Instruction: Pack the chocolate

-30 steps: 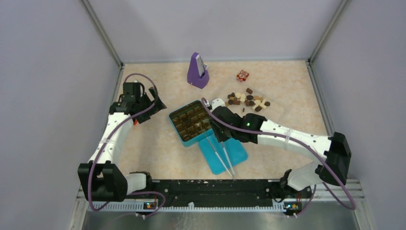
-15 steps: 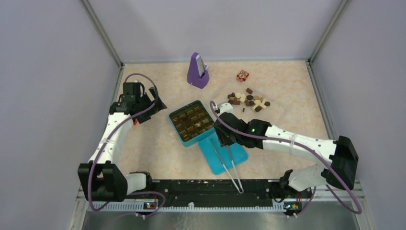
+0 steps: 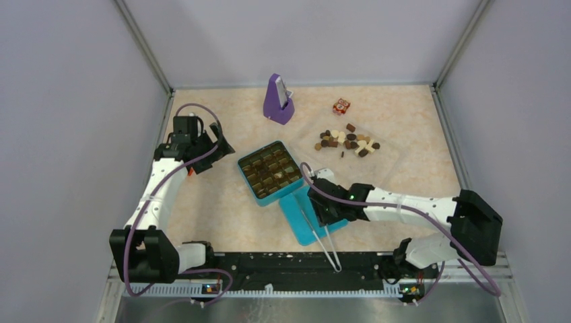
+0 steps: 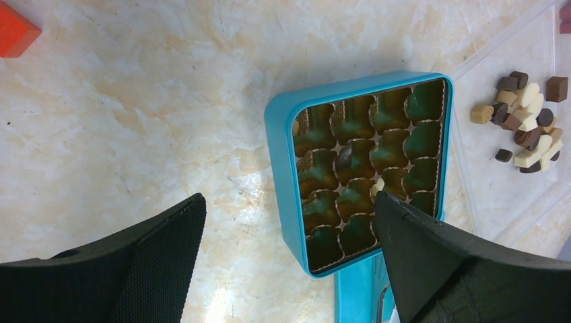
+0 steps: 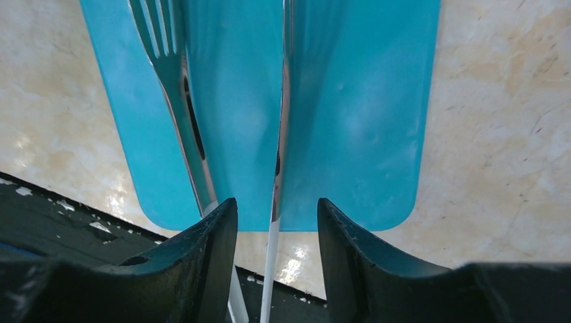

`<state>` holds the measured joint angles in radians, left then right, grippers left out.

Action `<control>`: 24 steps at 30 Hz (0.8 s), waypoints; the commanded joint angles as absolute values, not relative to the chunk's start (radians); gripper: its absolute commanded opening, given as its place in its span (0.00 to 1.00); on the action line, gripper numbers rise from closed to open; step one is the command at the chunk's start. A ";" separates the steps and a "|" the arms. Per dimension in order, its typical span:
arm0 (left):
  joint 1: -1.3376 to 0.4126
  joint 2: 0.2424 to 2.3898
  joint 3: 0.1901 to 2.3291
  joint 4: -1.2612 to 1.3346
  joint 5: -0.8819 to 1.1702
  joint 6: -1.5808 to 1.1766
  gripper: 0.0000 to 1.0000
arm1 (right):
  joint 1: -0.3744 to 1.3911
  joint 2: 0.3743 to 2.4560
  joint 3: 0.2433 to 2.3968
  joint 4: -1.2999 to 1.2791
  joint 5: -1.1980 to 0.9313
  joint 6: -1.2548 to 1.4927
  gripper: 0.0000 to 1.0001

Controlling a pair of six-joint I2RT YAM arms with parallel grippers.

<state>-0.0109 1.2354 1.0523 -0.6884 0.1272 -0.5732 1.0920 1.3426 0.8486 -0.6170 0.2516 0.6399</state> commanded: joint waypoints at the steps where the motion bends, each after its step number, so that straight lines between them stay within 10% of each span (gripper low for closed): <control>1: -0.008 1.222 1.042 -0.654 0.138 -0.572 0.99 | 1.123 1.368 0.798 -0.539 0.203 0.690 0.45; 14: -0.007 1.220 1.036 -0.652 0.141 -0.571 0.99 | 1.141 1.378 0.840 -0.636 0.320 0.685 0.04; 24: -0.007 1.232 1.035 -0.643 0.157 -0.571 0.99 | 1.137 1.433 0.825 -0.595 0.288 0.682 0.22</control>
